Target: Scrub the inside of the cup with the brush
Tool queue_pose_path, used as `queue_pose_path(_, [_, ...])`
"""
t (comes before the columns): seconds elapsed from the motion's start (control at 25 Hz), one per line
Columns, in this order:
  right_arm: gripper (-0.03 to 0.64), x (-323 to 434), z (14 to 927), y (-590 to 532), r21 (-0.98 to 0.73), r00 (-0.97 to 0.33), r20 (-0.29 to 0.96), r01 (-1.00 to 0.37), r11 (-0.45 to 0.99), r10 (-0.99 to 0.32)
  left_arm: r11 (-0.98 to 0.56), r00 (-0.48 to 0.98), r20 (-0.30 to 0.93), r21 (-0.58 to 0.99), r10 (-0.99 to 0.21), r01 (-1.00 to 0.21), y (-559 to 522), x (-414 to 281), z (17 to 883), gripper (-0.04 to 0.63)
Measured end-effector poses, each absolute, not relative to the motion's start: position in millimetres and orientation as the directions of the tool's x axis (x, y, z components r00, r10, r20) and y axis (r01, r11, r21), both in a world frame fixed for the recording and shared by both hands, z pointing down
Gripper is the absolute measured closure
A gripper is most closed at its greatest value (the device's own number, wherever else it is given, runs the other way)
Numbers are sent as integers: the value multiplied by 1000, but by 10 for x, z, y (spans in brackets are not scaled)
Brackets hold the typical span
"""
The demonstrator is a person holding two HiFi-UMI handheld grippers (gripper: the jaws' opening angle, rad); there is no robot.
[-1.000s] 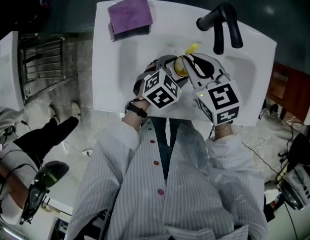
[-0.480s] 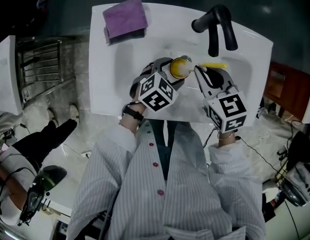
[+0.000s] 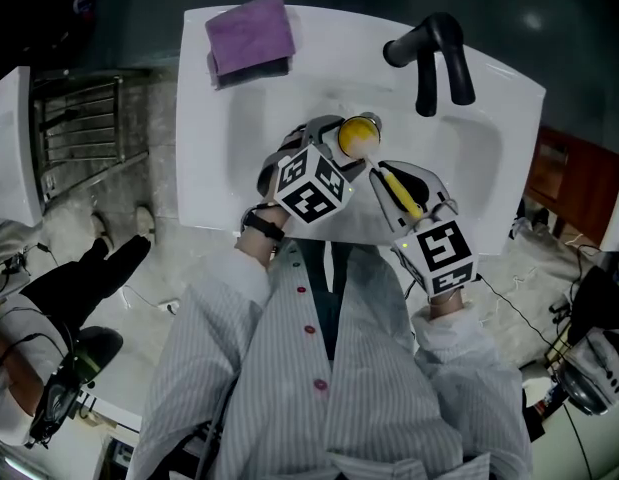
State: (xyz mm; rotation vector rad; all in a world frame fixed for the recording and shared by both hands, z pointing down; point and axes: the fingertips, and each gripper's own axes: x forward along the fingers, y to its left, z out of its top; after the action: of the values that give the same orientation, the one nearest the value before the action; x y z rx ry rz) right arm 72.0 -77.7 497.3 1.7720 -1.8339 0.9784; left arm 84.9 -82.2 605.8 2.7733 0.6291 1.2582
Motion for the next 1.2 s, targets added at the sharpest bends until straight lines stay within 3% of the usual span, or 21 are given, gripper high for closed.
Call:
queue_pose_path(0.4, [557,782,4889,-1294,-212,-154,673,-977,11,-723,-917,590,715,191,375,351,-836,849,6063,247])
queue_pose_path(0.76, [558,999,4902,-1584,-63,-45,638,-998,6,-768,-918,592,715,187,372,351,-831,849,6050,247])
queue_pose_path(1.2, [558,1218,4917,-1177,-129,-10,636,-987,-93,-771,-917,596,712,184,372,353,-839,848,6047,247])
